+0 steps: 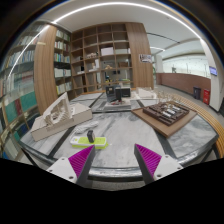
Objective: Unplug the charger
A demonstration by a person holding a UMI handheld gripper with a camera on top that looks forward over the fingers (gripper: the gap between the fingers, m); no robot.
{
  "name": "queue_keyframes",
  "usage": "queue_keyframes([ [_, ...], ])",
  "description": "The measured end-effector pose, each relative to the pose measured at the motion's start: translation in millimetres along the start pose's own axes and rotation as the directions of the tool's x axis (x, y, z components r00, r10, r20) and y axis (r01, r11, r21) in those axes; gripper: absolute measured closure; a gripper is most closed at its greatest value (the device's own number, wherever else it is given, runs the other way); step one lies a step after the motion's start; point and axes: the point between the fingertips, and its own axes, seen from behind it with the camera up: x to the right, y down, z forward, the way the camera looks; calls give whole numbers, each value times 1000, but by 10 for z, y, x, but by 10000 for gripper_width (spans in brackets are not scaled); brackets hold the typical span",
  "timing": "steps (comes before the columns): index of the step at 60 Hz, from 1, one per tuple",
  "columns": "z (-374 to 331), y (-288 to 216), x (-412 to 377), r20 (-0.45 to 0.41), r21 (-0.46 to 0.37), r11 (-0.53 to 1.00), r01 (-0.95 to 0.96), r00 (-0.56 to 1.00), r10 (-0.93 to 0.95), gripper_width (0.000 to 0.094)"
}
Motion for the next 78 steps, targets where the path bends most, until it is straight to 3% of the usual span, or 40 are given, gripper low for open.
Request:
queue_keyframes([
  [13,469,76,-194,20,-45,999,5,1000,-4,123],
  [26,1259,72,-818,99,-42,996,84,992,-79,123],
  [39,2172,247,-975,53,-64,991,115,992,-112,146],
  [44,2440,342,-1013,62,-89,990,108,993,-102,238],
  [45,2496,374,-1029,63,-97,988,117,992,-111,290],
  [46,2530,414,-1036,66,-108,986,130,990,-123,412],
  [47,2546,385,-1055,75,-89,986,143,988,-136,439],
  [50,2599,372,-1131,106,-66,983,173,981,-165,747],
  [59,2631,348,-1084,48,-50,987,153,987,-151,866],
  [70,2612,294,-1080,14,-47,987,152,988,-152,895],
  [76,2230,-622,-1147,-1,178,970,164,986,-167,897],
  [78,2093,-897,-1147,-9,219,962,166,986,-168,897],
])
